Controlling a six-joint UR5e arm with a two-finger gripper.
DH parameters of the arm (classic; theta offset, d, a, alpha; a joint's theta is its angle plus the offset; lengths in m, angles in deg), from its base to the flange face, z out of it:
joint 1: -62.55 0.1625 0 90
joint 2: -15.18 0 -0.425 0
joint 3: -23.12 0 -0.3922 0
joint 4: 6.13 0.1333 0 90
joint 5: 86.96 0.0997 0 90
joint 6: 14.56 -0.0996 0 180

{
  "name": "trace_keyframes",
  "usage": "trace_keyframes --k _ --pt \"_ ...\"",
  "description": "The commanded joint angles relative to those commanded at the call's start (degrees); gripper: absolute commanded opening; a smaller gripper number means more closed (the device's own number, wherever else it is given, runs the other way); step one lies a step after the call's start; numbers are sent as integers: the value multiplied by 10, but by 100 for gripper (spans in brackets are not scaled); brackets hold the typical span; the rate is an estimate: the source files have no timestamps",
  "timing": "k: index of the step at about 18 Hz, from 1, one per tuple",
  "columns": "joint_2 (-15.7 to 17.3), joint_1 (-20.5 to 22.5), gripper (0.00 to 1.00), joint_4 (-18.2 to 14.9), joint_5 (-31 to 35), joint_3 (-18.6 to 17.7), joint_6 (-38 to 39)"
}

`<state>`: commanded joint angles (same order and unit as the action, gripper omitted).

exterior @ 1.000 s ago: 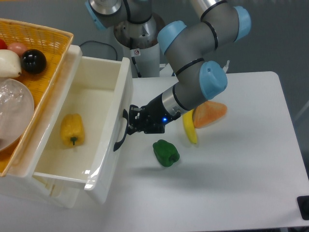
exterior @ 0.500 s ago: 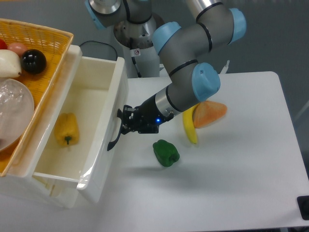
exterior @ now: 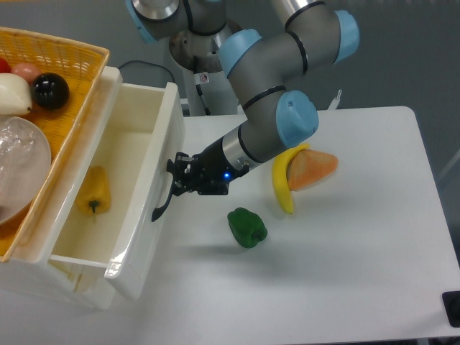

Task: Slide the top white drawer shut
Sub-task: 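Push the drawer front with the gripper, sliding the drawer inward, then keep pushing the drawer front until the drawer is flush shut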

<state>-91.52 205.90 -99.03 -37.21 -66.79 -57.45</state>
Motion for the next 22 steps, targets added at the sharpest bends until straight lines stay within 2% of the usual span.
trace_keyframes --k 9,22 --pt "1 -19 0 5 -4 -2 13" --pt "-8 -26 0 6 -4 -2 18"
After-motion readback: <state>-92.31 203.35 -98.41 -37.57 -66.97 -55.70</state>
